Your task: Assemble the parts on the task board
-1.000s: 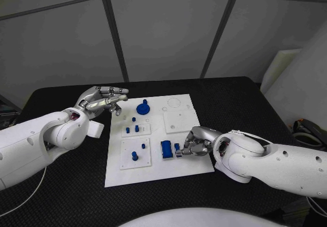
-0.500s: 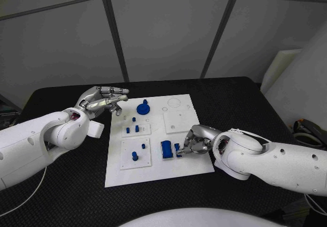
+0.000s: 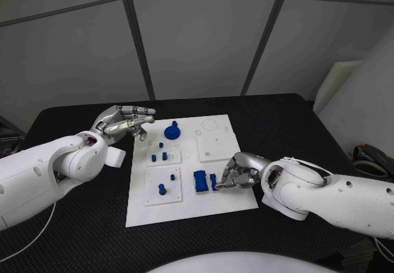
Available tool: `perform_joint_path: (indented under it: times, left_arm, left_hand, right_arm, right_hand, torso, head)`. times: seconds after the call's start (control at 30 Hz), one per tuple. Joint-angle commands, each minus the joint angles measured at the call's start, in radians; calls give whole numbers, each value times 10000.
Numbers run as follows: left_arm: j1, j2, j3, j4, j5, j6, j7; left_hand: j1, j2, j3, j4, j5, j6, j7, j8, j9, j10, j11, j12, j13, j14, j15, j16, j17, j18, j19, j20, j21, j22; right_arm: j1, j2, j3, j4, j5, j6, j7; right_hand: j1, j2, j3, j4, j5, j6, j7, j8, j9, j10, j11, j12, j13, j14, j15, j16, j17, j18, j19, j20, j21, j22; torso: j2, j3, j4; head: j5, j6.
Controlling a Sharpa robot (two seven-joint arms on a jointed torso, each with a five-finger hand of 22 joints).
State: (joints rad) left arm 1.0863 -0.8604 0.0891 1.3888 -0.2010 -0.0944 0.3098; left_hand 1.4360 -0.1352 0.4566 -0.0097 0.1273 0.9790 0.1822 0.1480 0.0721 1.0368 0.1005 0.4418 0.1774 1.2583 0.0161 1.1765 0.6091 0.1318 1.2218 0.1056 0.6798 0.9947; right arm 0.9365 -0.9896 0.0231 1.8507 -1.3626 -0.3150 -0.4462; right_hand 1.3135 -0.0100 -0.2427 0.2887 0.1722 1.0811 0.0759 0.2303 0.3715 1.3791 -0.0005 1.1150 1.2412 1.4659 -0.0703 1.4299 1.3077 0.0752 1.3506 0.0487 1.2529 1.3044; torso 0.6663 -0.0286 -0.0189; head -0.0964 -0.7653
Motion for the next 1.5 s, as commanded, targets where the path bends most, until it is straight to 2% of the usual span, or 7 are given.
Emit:
perform_joint_path:
  times: [0.03, 0.23, 0.73, 0.97, 1.27, 1.3, 1.5]
  left_arm:
    - [15, 21, 6, -4, -51, 74, 43]
    - [15, 93, 6, -47, 493, -115, 54]
    - [19, 1121, 10, -1549, 2129, -1527, 774]
    - [20, 1893, 17, -2572, 2527, -2416, 1410]
    - [14, 2435, 20, -3126, 2670, -3180, 1838]
    - [0, 2385, 10, -3087, 2421, -2589, 1251]
    - [-28, 2260, -61, -2702, 2389, -2916, 1318]
  left_hand:
    - [-77, 30, 12, -52, -2, -76, -5, 3, -8, -79, -3, 34, 14, -48, -1, 41, -21, 409, -37, 56, -69, -15]
    - [-213, 3, -14, 4, 0, -92, 6, 40, 1, -237, 36, 31, -19, -876, 44, -754, -1557, 500, -461, 94, -740, -401]
    - [-628, -128, 179, 569, -59, -214, 142, -154, -46, -160, 558, -1793, -1143, -3026, 897, -7571, -4766, 499, -4288, 1176, -4840, -3384]
    - [-674, -102, -503, 827, -17, -454, -285, -716, -71, -380, 952, -3182, -1148, -3810, 1597, -10148, -5458, 472, -5704, 1838, -6186, -5449]
    - [-447, 175, -1460, 886, 4, -759, -275, -856, -81, -1200, 901, -3829, -1163, -4512, 1698, -11164, -5479, 341, -7739, 1876, -6288, -7289]
    - [-4622, 444, -2350, 97, -382, -3450, -758, -1480, -721, -3909, 333, -4418, -1774, -6882, 1144, -11765, -6091, 79, -9081, 996, -6798, -8071]
    - [-6301, 1352, -2777, 97, -528, -4577, -923, -1480, -721, -5089, 87, -4418, -1774, -7951, 911, -11765, -6091, 81, -9602, 627, -6798, -8415]
  right_arm:
    - [129, -108, 25, -54, 1966, -343, 1393]
    - [468, -47, 38, -857, 5528, -683, 3464]
    - [1038, 2146, 68, -5467, 10591, -263, 7625]
    - [1053, 3453, 135, -7533, 10869, 56, 8417]
    - [1053, 4263, 162, -8761, 10939, 241, 8852]
    - [1036, 4207, 150, -8676, 10676, -37, 8270]
    - [1042, 4069, 125, -8291, 10870, -334, 8361]
  right_hand:
    - [85, 54, -67, -8, 129, -287, 122, -184, -61, -471, 113, -825, -510, 389, 149, -544, -119, 243, -509, 72, -778, -514]
    - [1026, 431, 64, -113, 1005, -869, 446, -516, -176, -2678, 408, -5145, -3807, -1175, 412, -5269, -5070, 1060, -3108, 318, -5287, -3992]
    - [3139, 798, 540, -359, 540, -1053, 1033, -1495, -1391, -2884, 1393, -9363, -9627, -3614, 1632, -12244, -9444, 1062, -4814, 1528, -9808, -7356]
    - [2938, 800, 564, -519, 492, -1115, 1132, -1677, -2032, -2864, 1454, -10050, -11121, -3719, 1871, -13464, -10674, 1085, -4648, 1859, -10899, -8423]
    - [2521, 872, 649, -937, 476, -1303, 1235, -1682, -2596, -3014, 1604, -10493, -11788, -4109, 2080, -13687, -11747, 1086, -4419, 2033, -11716, -9358]
    - [-2130, 100, 1192, -1485, -157, -4116, 614, -2303, -2908, -6252, 1083, -11150, -12412, -7234, 1677, -14299, -12104, 446, -7175, 1276, -12529, -10428]
    - [-4018, 100, 1427, -1719, -433, -5263, 404, -2303, -3715, -7512, 935, -11150, -12412, -8507, 1510, -14299, -12309, 431, -8205, 987, -12529, -10901]
  torso:
    - [-22, -23, 11]
    - [-124, -81, 12]
    - [-650, -291, -57]
    - [-726, -309, -110]
    - [-694, -271, -92]
    - [-716, -290, -98]
    - [-840, -150, -28]
  head:
    - [-11, 66]
    - [-31, 260]
    - [55, 985]
    - [52, 1533]
    - [210, 1717]
    - [176, 1702]
    - [369, 1690]
